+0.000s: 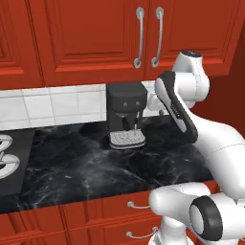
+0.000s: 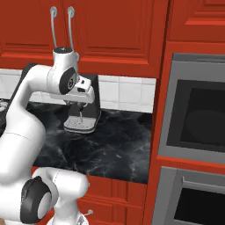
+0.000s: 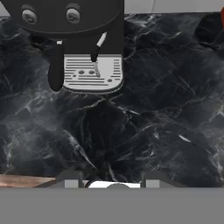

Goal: Navigate to the toaster.

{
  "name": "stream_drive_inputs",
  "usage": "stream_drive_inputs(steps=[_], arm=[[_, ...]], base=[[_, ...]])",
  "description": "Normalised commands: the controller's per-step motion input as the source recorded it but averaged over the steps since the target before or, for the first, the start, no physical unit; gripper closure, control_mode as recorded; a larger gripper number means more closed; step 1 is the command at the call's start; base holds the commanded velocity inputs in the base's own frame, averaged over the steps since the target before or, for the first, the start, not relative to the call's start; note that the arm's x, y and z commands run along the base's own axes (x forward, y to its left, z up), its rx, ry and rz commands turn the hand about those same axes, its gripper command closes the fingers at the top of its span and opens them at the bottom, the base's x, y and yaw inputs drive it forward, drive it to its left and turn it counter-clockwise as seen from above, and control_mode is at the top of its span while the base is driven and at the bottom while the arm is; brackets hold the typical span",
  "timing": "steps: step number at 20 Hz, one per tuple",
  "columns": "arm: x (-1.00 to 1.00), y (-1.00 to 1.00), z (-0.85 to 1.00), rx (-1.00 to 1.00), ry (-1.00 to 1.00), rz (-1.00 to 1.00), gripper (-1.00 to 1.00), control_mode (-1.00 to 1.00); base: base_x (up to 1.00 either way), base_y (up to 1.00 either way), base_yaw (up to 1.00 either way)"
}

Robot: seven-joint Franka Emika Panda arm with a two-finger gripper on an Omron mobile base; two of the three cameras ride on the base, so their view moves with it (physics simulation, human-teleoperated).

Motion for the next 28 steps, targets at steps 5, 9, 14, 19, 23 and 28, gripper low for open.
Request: stream_drive_inputs(steps=[5, 9, 14, 19, 23, 28], arm=[[-0.02, 0.00, 0.00, 0.00, 0.00, 0.00, -1.00, 1.00], [0.00, 0.00, 0.00, 0.00, 0.00, 0.00, -1.00, 1.00], [0.00, 0.00, 0.00, 0.00, 0.00, 0.00, -1.00, 1.00], [0.00, 0.00, 0.00, 0.00, 0.00, 0.00, -1.00, 1.00], [0.00, 0.00, 0.00, 0.00, 0.00, 0.00, -1.00, 1.00], [0.00, 0.00, 0.00, 0.00, 0.00, 0.00, -1.00, 1.00]], base=[[-0.34, 0.02, 0.06], [-0.84, 0.05, 0.59], [-0.65, 0.00, 0.94], [-0.44, 0.00, 1.00], [-0.36, 0.00, 0.95], [-0.16, 0.00, 0.84]])
